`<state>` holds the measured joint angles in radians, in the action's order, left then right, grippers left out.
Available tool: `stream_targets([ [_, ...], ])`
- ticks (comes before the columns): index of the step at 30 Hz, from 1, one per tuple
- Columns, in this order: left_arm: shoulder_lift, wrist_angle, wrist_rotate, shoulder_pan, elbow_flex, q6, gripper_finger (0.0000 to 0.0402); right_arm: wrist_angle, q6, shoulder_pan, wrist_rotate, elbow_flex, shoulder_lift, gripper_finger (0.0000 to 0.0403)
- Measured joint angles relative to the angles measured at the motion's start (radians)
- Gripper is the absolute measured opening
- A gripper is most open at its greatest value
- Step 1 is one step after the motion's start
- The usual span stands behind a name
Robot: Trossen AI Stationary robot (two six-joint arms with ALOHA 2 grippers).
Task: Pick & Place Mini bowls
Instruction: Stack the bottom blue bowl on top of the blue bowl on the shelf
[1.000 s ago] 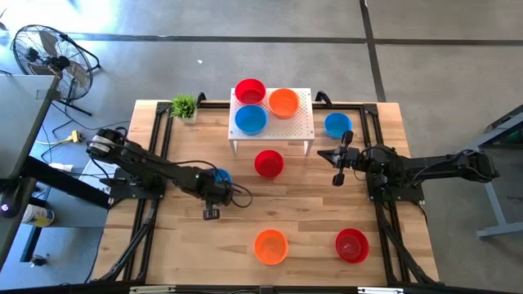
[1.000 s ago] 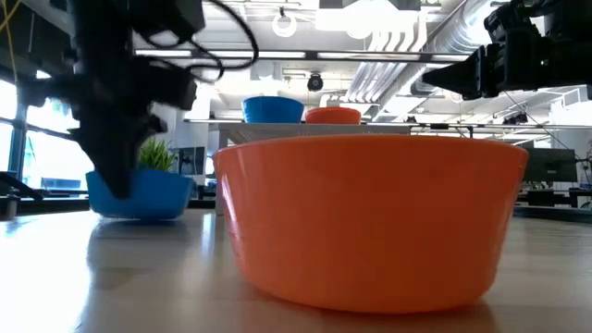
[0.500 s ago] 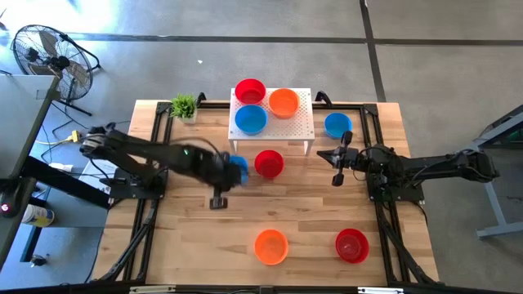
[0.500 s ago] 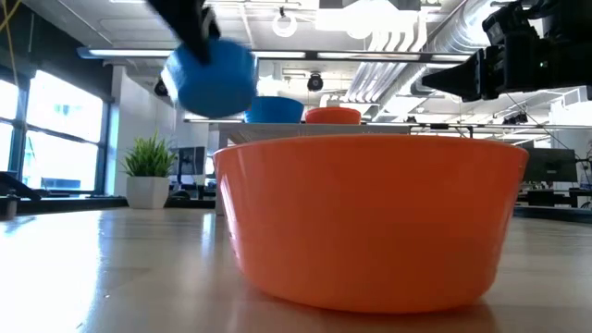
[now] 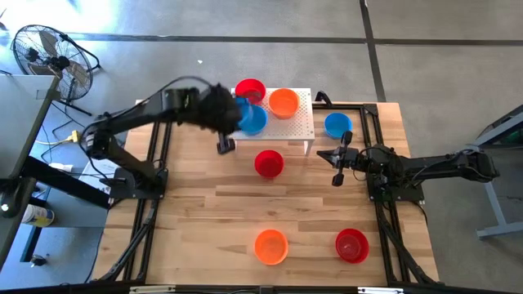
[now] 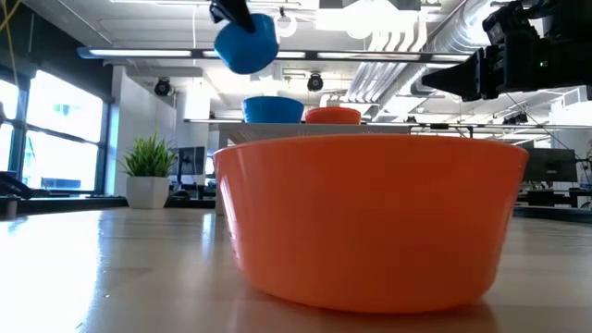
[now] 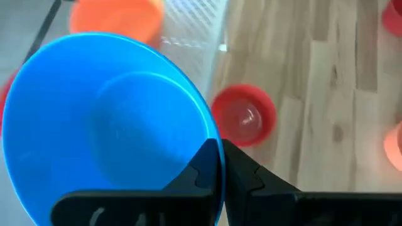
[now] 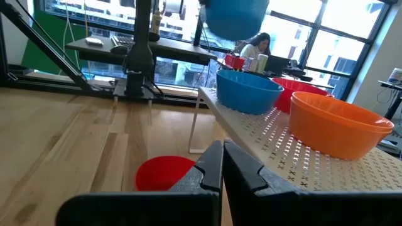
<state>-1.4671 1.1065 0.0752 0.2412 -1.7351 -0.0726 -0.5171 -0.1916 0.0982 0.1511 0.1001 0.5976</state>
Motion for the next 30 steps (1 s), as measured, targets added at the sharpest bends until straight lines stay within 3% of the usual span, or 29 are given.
stream_targets([
  [9, -0.144, -0.059, -0.113, 0.121, -0.054, -0.114, 0.0001, -0.002, 0.000, 0.000, 0.000, 0.000, 0.000, 0.0000],
  [30, -0.284, -0.028, -0.083, 0.145, -0.053, -0.188, 0.0012, 0.005, -0.011, 0.000, 0.000, 0.000, 0.000, 0.0000],
])
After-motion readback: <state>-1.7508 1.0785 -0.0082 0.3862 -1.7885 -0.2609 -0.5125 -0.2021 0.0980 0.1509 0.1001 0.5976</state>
